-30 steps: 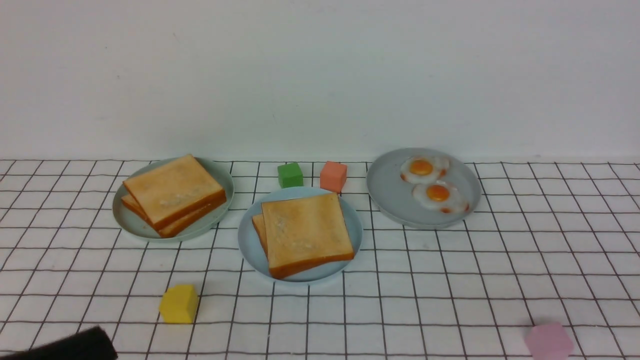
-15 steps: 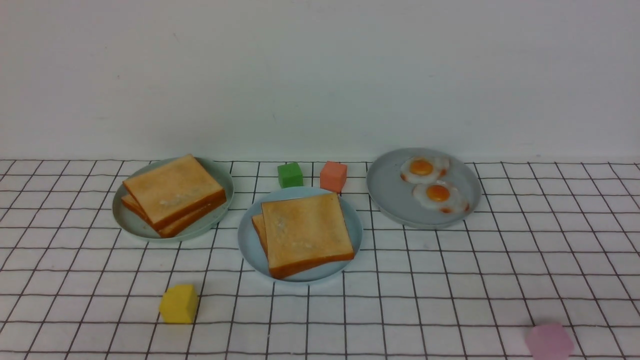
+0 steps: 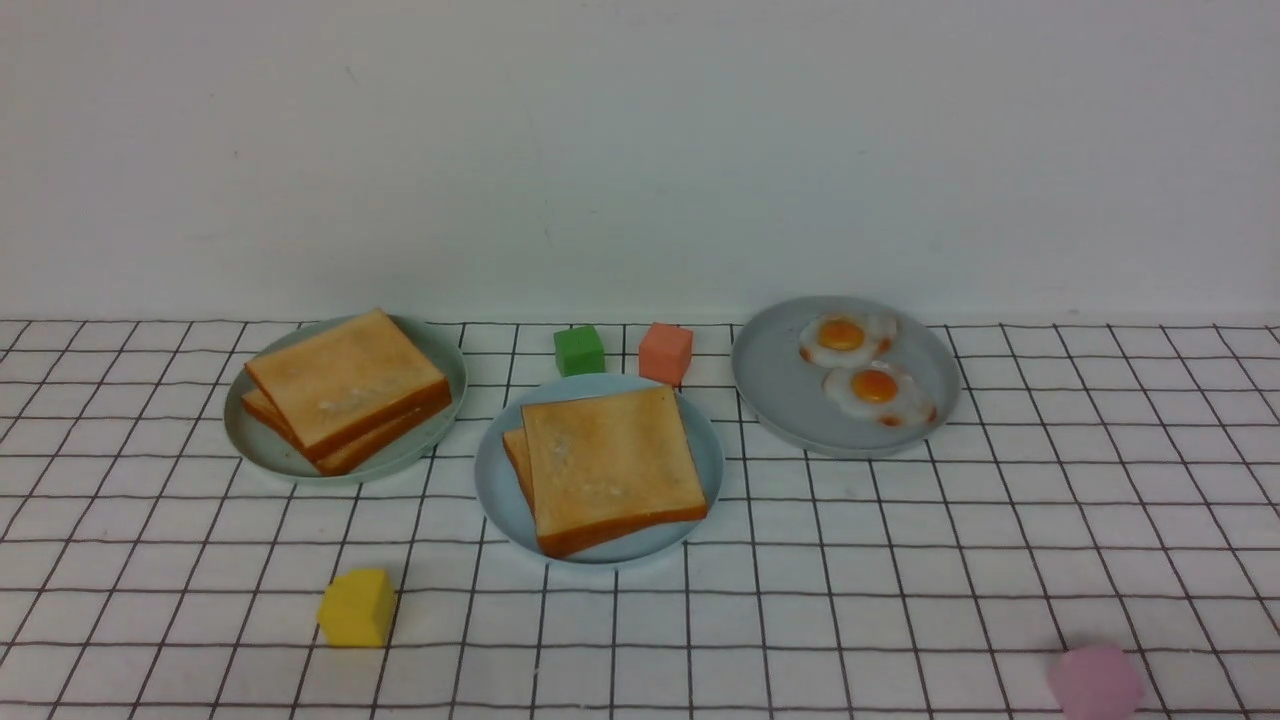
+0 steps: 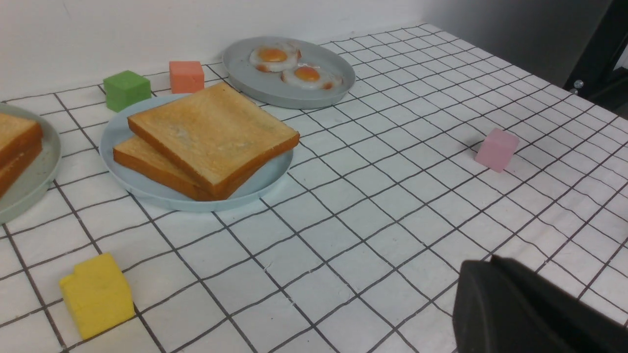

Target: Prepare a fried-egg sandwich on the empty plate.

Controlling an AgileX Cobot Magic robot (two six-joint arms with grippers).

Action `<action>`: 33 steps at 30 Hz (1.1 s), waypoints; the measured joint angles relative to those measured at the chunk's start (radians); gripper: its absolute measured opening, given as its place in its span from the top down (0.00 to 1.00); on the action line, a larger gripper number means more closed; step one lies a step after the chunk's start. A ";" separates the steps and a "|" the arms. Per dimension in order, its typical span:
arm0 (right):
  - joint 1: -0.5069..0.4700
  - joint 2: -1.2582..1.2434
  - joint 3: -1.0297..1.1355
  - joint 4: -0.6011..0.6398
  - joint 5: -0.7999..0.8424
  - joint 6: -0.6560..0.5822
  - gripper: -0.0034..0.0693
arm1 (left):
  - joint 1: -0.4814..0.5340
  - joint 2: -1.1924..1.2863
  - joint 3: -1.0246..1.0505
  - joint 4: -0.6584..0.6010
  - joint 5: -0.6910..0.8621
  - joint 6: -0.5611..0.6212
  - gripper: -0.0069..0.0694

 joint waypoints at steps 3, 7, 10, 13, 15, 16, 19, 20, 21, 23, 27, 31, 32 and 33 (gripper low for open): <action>-0.045 -0.033 0.052 0.052 0.001 -0.064 0.97 | 0.000 0.000 0.000 0.000 0.000 -0.001 0.93; -0.058 -0.038 0.056 0.104 0.021 -0.190 0.97 | 0.000 -0.001 0.000 0.000 0.000 -0.002 0.92; -0.058 -0.038 0.053 0.142 0.044 -0.224 0.97 | 0.000 -0.001 0.000 0.000 0.000 -0.002 0.92; -0.058 -0.038 0.051 0.171 0.057 -0.234 0.97 | 0.000 -0.001 0.000 0.000 0.000 -0.002 0.92; -0.058 -0.038 0.050 0.176 0.060 -0.234 0.97 | 0.000 -0.001 0.000 0.000 0.000 -0.002 0.92; -0.058 -0.038 0.050 0.177 0.061 -0.234 0.97 | 0.000 -0.001 0.000 0.000 0.000 -0.002 0.91; -0.058 -0.038 0.049 0.180 0.064 -0.234 0.97 | 0.000 -0.001 0.000 0.000 0.000 -0.002 0.91; -0.058 -0.038 0.049 0.180 0.064 -0.234 0.97 | 0.000 -0.001 0.000 0.000 0.000 -0.002 0.91; -0.058 -0.038 0.049 0.180 0.064 -0.234 0.97 | 0.000 -0.001 0.000 0.000 0.000 -0.002 0.91; -0.058 -0.038 0.049 0.180 0.065 -0.234 0.97 | 0.000 -0.001 0.000 0.000 0.000 -0.002 0.91; -0.058 -0.038 0.049 0.180 0.065 -0.234 0.96 | 0.000 -0.001 0.000 0.000 0.000 -0.002 0.91; -0.058 -0.038 0.049 0.181 0.065 -0.234 0.96 | 0.000 -0.001 0.000 0.000 0.000 -0.002 0.91; -0.058 -0.038 0.049 0.181 0.065 -0.234 0.96 | 0.000 -0.001 0.000 0.000 0.000 -0.002 0.91; -0.058 -0.038 0.049 0.181 0.065 -0.234 0.96 | 0.000 -0.001 0.000 0.000 0.000 -0.002 0.91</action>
